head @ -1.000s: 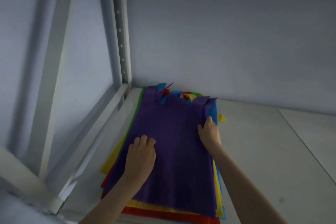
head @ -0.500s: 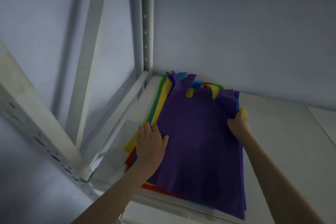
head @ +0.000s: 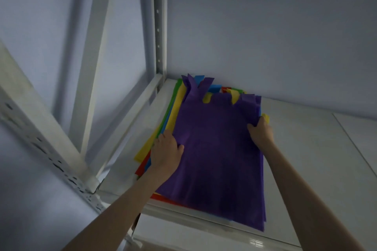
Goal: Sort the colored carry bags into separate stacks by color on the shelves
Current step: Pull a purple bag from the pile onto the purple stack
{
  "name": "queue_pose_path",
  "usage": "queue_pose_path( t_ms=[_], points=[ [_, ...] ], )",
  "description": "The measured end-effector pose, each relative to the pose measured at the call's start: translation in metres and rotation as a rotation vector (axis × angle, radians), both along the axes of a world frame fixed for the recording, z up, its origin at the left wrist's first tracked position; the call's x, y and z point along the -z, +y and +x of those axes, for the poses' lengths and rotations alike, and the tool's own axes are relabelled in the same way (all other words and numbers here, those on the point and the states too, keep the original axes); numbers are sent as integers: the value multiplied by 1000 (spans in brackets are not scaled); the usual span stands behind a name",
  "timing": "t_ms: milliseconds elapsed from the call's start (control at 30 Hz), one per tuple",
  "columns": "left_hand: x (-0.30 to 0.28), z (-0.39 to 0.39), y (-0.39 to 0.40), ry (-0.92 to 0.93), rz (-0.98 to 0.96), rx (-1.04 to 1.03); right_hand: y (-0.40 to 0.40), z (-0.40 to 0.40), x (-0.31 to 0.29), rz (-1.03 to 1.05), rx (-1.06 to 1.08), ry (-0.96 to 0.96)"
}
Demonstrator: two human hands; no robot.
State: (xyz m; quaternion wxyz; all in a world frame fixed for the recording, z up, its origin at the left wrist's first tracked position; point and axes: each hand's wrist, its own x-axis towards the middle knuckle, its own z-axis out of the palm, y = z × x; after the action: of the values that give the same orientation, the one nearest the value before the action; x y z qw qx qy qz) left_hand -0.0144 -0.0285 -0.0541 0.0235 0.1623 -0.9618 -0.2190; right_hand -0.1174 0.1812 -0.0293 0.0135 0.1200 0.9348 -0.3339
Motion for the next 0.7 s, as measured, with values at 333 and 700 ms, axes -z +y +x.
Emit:
queue_pose_path(
  t_ms=[333, 700],
  points=[
    [-5, 4, 13, 116, 101, 78, 5, -2, -1, -12, 8, 54],
    [-10, 4, 31, 54, 105, 138, 21, 3, -4, -108, 21, -1]
  ],
)
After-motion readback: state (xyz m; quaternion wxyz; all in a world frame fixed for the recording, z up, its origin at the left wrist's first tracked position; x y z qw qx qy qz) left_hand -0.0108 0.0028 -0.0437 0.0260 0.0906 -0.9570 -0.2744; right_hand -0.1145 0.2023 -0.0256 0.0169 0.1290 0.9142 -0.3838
